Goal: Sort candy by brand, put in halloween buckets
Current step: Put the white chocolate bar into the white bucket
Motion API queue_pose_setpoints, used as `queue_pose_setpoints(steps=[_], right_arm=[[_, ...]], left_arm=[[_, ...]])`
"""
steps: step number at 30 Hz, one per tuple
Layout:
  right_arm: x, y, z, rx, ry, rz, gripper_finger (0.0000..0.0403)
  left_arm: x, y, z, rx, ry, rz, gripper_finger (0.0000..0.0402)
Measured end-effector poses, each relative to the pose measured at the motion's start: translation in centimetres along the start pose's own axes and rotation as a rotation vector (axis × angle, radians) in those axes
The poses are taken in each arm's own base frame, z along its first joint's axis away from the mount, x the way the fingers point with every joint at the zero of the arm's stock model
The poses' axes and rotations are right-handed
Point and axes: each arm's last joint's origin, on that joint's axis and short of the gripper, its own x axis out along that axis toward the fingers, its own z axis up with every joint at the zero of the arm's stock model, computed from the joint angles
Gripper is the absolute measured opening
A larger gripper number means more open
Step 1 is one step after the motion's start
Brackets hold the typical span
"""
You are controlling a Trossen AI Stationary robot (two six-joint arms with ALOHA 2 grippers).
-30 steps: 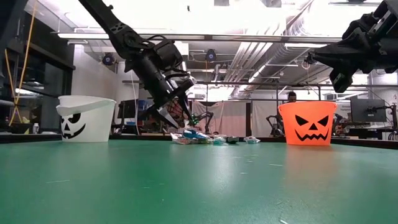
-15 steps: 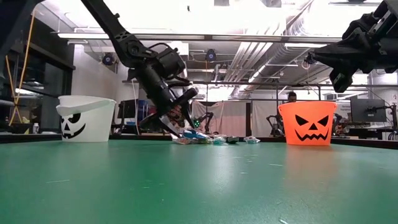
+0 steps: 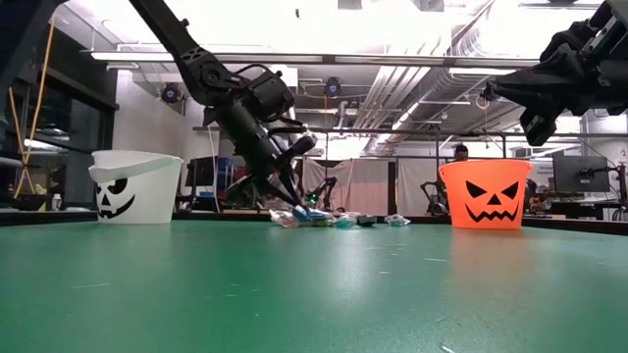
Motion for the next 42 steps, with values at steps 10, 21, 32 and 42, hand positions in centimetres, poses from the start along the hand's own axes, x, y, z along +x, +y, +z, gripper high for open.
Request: queue_pose_setpoints(steps=[10, 21, 32, 42], right_arm=[[0.0, 0.0, 0.0, 0.000, 0.000, 0.000, 0.0035], [0.0, 0.0, 0.0, 0.000, 0.000, 0.000, 0.0035], [0.0, 0.0, 0.0, 0.000, 0.000, 0.000, 0.0035], [0.0, 0.0, 0.0, 0.000, -0.001, 0.000, 0.0035]], left_arm=[[-3.4, -1.4, 1.1, 0.064, -0.042, -0.060, 0.0000], [-12.9, -4.0, -1.2, 0.346, 0.017, -0.100, 0.0000], [-11.9, -4.9, -2.8, 0.356, 0.011, -0.068, 0.0005], [-4.2, -8.5, -3.2, 0.499, 0.177, -0.045, 0.0113]])
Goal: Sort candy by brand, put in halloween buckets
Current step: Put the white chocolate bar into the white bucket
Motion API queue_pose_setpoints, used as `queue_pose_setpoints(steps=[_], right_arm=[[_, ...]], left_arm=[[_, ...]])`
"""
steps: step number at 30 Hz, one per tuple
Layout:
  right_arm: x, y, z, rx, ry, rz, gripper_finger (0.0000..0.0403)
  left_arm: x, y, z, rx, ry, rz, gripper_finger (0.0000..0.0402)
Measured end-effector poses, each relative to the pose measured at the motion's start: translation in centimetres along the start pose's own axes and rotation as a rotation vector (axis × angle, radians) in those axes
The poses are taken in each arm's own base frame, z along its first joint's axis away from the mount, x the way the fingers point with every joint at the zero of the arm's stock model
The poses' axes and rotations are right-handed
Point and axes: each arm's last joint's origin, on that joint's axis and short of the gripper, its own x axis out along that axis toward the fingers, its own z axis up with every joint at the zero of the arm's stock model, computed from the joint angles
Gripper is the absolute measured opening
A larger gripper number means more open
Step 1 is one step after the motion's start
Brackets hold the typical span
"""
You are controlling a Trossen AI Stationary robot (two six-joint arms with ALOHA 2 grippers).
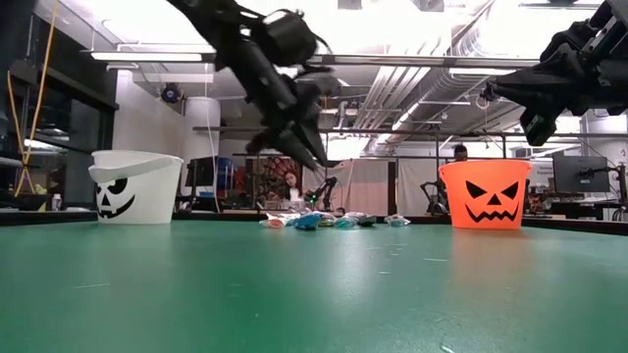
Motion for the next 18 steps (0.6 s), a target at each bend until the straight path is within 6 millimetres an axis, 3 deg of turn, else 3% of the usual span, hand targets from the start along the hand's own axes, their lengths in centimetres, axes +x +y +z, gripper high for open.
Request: queue_pose_setpoints(steps=[5, 9, 18], right_arm=[[0.0, 0.0, 0.0, 0.000, 0.000, 0.000, 0.0035], [0.0, 0.0, 0.0, 0.000, 0.000, 0.000, 0.0035], [0.0, 0.0, 0.0, 0.000, 0.000, 0.000, 0.0035]], left_arm=[[3.1, 0.5, 0.6, -0.176, 0.063, 0.137, 0.0169], [4.9, 1.2, 0.4, -0.318, 0.105, 0.135, 0.0193], [5.1, 1.0, 0.2, -0.338, 0.083, 0.175, 0.0199]])
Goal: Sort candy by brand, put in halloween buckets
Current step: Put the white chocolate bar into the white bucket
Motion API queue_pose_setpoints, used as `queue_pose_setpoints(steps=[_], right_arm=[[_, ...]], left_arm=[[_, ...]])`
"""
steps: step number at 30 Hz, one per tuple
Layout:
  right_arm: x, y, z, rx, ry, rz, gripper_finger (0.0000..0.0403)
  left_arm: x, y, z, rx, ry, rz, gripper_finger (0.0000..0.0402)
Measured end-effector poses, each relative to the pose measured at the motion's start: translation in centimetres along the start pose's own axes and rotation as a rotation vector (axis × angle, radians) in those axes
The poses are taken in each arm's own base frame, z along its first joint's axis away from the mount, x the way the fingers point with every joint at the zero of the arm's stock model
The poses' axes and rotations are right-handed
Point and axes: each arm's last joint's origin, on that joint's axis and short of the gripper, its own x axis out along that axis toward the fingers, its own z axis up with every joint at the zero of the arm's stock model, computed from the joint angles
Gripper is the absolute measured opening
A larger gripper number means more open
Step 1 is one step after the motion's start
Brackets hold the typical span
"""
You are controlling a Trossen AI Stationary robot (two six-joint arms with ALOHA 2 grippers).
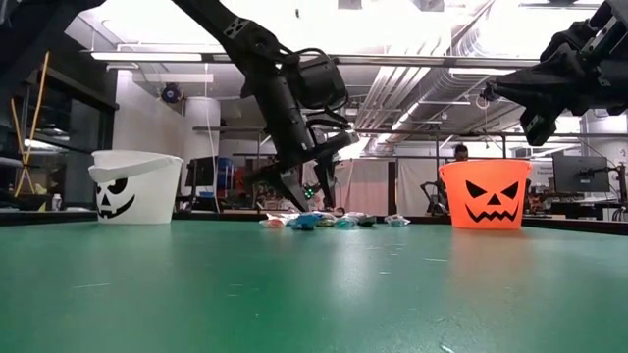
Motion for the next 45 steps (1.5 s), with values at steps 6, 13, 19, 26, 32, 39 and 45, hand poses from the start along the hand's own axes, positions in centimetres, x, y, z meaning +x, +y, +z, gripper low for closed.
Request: queue_pose_setpoints(steps=[6, 13, 19, 26, 32, 39, 45], right_arm=[[0.0, 0.0, 0.0, 0.000, 0.000, 0.000, 0.0035], [0.0, 0.0, 0.0, 0.000, 0.000, 0.000, 0.0035], [0.0, 0.0, 0.0, 0.000, 0.000, 0.000, 0.0035], [0.0, 0.0, 0.0, 0.000, 0.000, 0.000, 0.0035], [0.0, 0.0, 0.0, 0.000, 0.000, 0.000, 0.0035], [0.0, 0.0, 0.0, 0.000, 0.000, 0.000, 0.0035], [0.0, 0.0, 0.0, 0.000, 0.000, 0.000, 0.0035]], left_arm=[[-2.4, -0.4, 0.6, 0.033, -0.069, -0.026, 0.0199], [-1.9, -0.5, -1.4, -0.050, -0.036, 0.050, 0.0199], [-0.3, -0.5, -2.3, -0.096, -0.044, 0.068, 0.0199], [1.7, -0.1, -2.6, -0.117, -0.026, 0.105, 0.0199], [1.9, -0.2, -2.7, -0.012, -0.028, 0.102, 0.0145], [-2.7, -1.3, -1.7, 0.157, -0.091, -0.011, 0.0024], [-12.1, -0.2, -0.3, 0.258, -0.325, 0.061, 0.0009]])
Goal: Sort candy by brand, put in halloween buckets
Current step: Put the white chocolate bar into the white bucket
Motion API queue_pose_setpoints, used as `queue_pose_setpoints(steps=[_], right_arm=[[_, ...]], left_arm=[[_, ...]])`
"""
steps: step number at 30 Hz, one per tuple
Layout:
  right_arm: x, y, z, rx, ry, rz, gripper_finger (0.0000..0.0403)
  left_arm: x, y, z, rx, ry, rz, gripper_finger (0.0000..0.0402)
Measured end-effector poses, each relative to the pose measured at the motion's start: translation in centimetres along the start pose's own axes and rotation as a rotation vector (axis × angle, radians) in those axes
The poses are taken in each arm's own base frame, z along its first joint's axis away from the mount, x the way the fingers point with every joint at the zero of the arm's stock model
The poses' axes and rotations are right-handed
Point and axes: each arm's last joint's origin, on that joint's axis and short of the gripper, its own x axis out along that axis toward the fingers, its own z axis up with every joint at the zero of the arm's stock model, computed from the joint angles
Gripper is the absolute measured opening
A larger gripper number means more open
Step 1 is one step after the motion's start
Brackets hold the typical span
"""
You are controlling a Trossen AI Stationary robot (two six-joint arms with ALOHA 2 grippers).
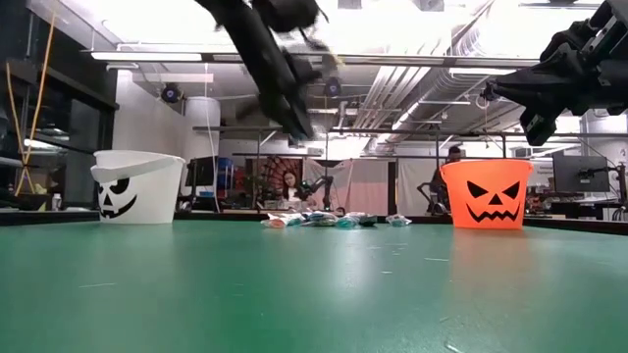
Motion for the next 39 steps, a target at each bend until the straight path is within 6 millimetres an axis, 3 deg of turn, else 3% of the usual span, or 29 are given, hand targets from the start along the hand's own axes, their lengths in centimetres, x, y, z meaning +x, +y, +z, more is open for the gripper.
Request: queue_pose_setpoints(steps=[3, 6, 13, 18, 26, 32, 39], right_arm=[[0.0, 0.0, 0.0, 0.000, 0.000, 0.000, 0.0035], [0.0, 0.0, 0.0, 0.000, 0.000, 0.000, 0.0035], [0.0, 0.0, 0.0, 0.000, 0.000, 0.000, 0.0035], [0.0, 0.0, 0.0, 0.000, 0.000, 0.000, 0.0035], [0.0, 0.0, 0.0, 0.000, 0.000, 0.001, 0.0035], [0.0, 0.0, 0.0, 0.000, 0.000, 0.000, 0.0035], [0.0, 0.0, 0.0, 0.000, 0.000, 0.000, 0.0035]], left_arm=[[-4.1, 2.6, 0.8, -0.020, -0.069, 0.154, 0.0008], [-6.0, 5.5, 0.2, -0.064, -0.031, 0.326, 0.0008], [-5.6, 9.8, -6.0, -0.243, 0.167, 0.487, 0.0008], [-6.7, 10.8, -8.5, -0.363, 0.157, 0.460, 0.0008], [-8.8, 12.2, -7.8, -0.435, 0.035, 0.460, 0.0008], [-8.4, 13.4, -7.6, -0.444, 0.067, 0.531, 0.0011], [-7.5, 14.5, -7.1, -0.409, 0.114, 0.582, 0.0054]])
